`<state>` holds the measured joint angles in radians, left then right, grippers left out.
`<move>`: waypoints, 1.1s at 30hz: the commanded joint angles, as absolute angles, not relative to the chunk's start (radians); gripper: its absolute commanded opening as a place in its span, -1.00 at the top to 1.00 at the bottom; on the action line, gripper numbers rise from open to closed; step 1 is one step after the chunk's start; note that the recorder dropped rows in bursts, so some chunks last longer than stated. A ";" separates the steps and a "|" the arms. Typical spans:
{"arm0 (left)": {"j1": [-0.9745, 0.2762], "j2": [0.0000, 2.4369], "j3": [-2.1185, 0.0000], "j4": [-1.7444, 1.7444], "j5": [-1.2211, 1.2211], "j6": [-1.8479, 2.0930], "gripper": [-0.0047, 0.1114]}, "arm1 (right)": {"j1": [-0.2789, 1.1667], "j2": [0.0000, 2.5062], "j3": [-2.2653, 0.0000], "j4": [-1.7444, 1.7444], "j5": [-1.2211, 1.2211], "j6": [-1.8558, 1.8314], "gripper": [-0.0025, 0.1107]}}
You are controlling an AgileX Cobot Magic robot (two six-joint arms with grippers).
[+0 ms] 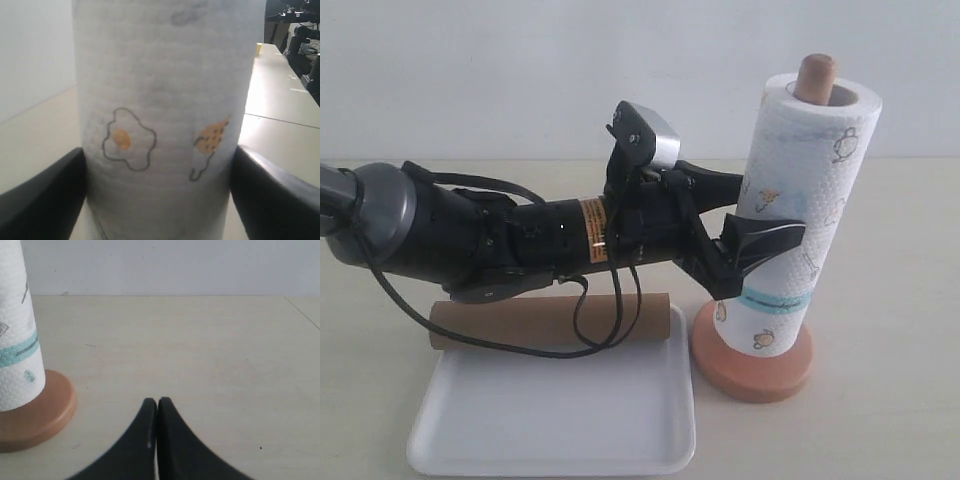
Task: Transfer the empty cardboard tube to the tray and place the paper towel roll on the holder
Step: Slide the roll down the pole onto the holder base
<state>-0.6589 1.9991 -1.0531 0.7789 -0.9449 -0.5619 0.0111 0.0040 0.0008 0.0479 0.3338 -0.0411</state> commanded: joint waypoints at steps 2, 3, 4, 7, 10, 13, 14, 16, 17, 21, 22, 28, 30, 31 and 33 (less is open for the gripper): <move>-0.659 1.996 -1.036 0.747 -1.016 -0.556 0.85 | 0.009 0.000 0.000 0.042 0.326 -0.042 0.96; -0.659 1.996 -1.032 0.740 -1.033 -0.556 0.85 | 0.009 0.000 0.000 0.042 0.326 -0.042 0.96; -0.659 1.996 -1.029 0.732 -1.040 -0.556 0.85 | 0.009 0.000 0.000 0.042 0.326 -0.042 0.96; -0.659 1.996 -1.029 0.729 -1.040 -0.551 0.85 | 0.009 0.000 0.000 0.042 0.326 -0.042 0.96; -0.661 1.996 -1.029 0.729 -1.040 -0.551 0.84 | 0.009 0.000 0.000 0.042 0.326 -0.042 0.96; -0.661 1.996 -1.029 0.729 -1.040 -0.551 0.62 | 0.009 0.000 0.000 0.042 0.326 -0.042 0.96; -0.661 1.996 -1.029 0.729 -1.040 -0.551 0.53 | 0.009 0.000 0.000 0.042 0.326 -0.042 0.96; -0.661 1.996 -1.029 0.729 -1.040 -0.551 0.26 | 0.009 0.000 0.000 0.042 0.326 -0.042 0.96; -0.661 1.996 -1.029 0.729 -1.040 -0.551 0.12 | 0.009 0.000 0.000 0.042 0.326 -0.042 0.96; -0.661 1.996 -1.029 0.729 -1.040 -0.551 -0.18 | 0.009 0.000 0.000 0.042 0.326 -0.042 0.96; -0.661 1.996 -1.029 0.729 -1.040 -0.551 -0.19 | 0.009 0.000 0.000 0.042 0.326 -0.042 0.96; -0.661 1.996 -1.029 0.729 -1.034 -0.551 -0.20 | 0.009 0.000 0.000 0.042 0.326 -0.042 0.96; -0.661 1.996 -1.029 0.729 -1.017 -0.551 -0.28 | 0.009 0.000 0.000 0.049 0.326 -0.042 0.96; -0.661 1.996 -1.029 0.729 -1.007 -0.551 -0.35 | 0.009 0.000 0.000 0.049 0.323 -0.042 0.96; -0.661 1.996 -1.029 0.729 -0.987 -0.558 -0.48 | 0.009 0.000 0.000 0.049 0.319 -0.042 0.96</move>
